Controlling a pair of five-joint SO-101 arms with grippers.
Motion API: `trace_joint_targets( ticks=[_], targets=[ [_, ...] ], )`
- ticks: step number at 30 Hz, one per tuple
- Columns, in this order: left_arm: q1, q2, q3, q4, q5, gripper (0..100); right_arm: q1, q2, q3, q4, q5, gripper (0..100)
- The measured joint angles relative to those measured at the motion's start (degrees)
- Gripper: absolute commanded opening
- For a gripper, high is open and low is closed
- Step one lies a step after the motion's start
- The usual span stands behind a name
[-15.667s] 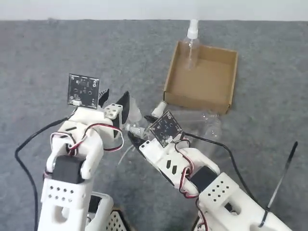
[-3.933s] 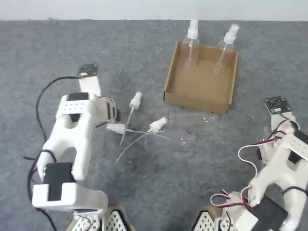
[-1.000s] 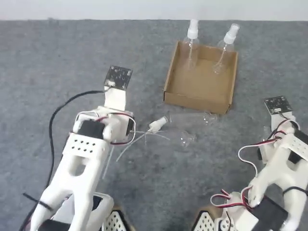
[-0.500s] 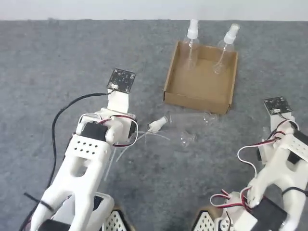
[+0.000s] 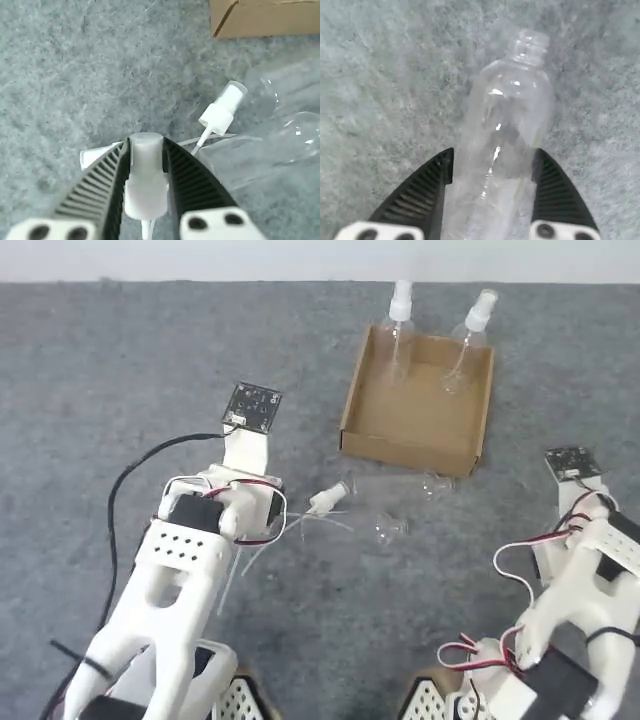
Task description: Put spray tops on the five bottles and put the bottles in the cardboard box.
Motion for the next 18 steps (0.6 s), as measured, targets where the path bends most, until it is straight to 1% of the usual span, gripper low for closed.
trace_joint_targets(
  ticks=[7,11,14,18],
  targets=[
    [0.0,0.0,0.0,0.0,0.0,1,0.0,0.09,0.35,0.62,0.0,19.5],
    [0.0,0.0,0.0,0.0,0.0,1,0.0,0.09,-0.88,6.24,0.0,19.9],
    [0.0,0.0,0.0,0.0,0.0,1,0.0,0.09,-3.96,11.34,0.0,24.1],
    [0.0,0.0,0.0,0.0,0.0,1,0.0,0.09,-6.33,13.27,0.0,28.4]
  ],
)
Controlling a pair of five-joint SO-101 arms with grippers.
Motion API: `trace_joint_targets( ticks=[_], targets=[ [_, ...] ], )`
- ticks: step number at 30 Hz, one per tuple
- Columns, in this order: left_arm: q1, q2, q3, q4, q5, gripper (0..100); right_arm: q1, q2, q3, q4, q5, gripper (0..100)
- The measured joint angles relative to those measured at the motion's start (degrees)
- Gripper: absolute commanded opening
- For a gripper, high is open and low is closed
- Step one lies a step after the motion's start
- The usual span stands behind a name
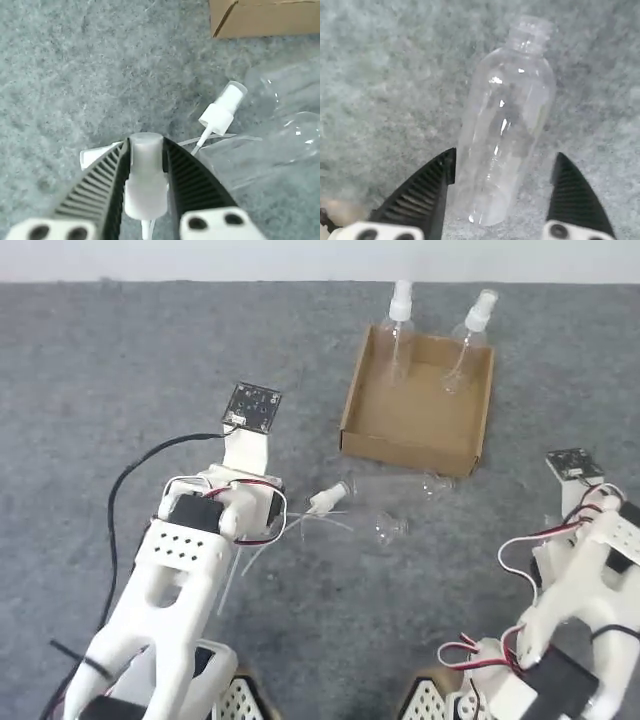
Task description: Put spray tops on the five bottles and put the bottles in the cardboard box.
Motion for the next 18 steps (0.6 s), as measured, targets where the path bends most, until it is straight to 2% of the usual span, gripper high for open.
trace_joint_targets(
  ticks=[13,18],
  targets=[
    [0.0,0.0,0.0,0.0,0.0,1,-5.1,1.85,-4.92,-1.32,-0.09,27.5],
    [0.0,0.0,0.0,0.0,0.0,1,-8.18,7.21,-5.01,-4.31,-3.16,27.5]
  ],
)
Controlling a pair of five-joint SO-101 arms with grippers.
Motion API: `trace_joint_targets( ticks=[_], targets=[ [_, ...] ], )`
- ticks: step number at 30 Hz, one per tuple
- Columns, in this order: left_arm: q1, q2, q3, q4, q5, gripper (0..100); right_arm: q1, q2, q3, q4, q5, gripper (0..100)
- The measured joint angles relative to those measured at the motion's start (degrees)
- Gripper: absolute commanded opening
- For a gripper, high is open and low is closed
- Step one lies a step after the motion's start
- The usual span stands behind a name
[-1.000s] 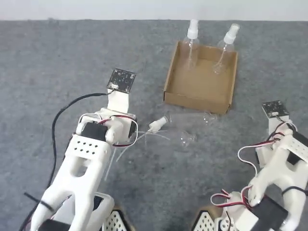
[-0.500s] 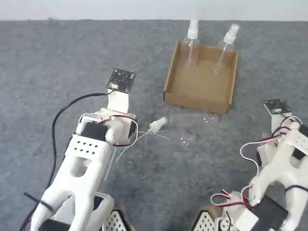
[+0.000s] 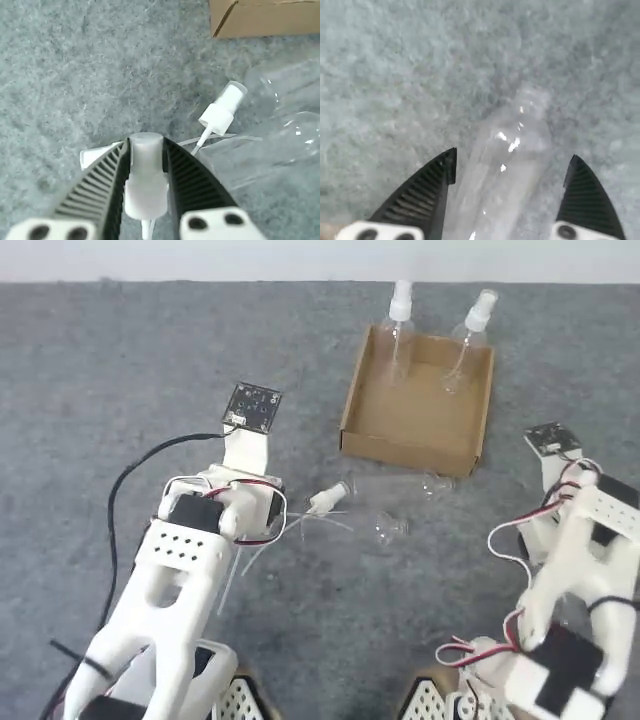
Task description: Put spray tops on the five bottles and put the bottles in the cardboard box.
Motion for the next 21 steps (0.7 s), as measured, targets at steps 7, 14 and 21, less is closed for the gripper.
trace_joint_targets(
  ticks=[7,14,21],
  targets=[
    [0.09,0.0,0.7,-1.23,0.0,1,-0.18,4.75,0.0,-4.66,-2.11,25.1],
    [0.09,0.0,0.7,-1.58,0.0,1,-0.18,4.75,-0.09,-6.51,-2.29,15.7],
    [0.09,0.0,0.7,-1.58,0.0,1,-0.18,4.75,-0.09,-6.68,-2.29,3.8]
  ],
)
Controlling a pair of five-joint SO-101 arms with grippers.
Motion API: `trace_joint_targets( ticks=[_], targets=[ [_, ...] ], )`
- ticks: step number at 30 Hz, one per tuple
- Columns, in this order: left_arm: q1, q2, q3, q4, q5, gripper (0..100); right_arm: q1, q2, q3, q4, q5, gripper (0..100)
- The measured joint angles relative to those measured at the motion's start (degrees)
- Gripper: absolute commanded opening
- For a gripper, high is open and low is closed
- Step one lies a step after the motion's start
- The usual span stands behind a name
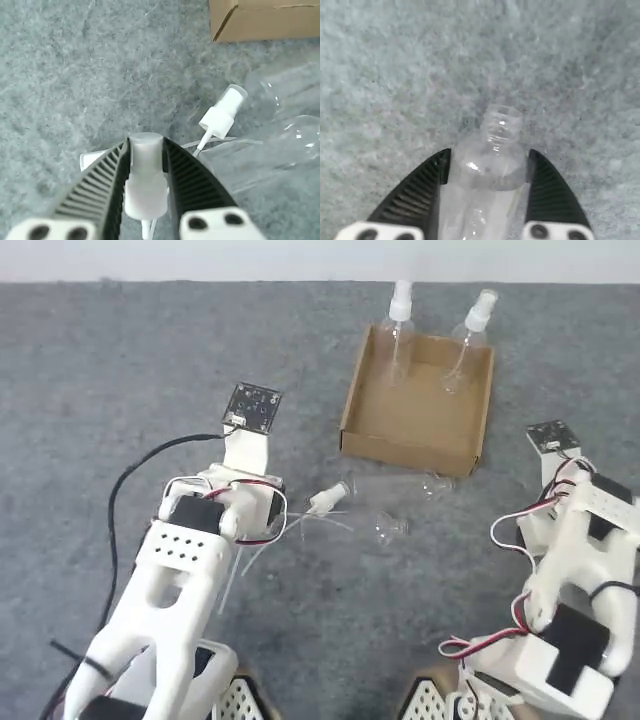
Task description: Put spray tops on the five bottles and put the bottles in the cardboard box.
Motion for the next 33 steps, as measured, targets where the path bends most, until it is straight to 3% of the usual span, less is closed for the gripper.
trace_joint_targets(
  ticks=[8,14,19,28,30,33],
  targets=[
    [0.0,0.0,0.0,0.0,0.0,1,-0.62,-1.93,-2.11,2.11,-0.09,0.6],
    [0.0,0.0,0.0,0.0,0.0,1,-5.45,-14.86,-2.46,8.7,-1.85,0.6],
    [0.0,0.0,0.0,0.0,0.09,1,-13.01,-28.48,-2.46,14.77,-6.24,0.6],
    [0.0,0.0,0.0,0.0,0.09,1,-35.87,-39.3,-2.46,18.02,-15.82,0.6],
    [0.0,0.0,0.0,0.0,0.09,1,-37.98,-39.3,-2.46,18.2,-16.26,0.6],
    [0.0,0.0,0.0,0.0,0.09,1,-35.52,-38.68,-2.46,19.52,-16.09,0.6]
  ],
)
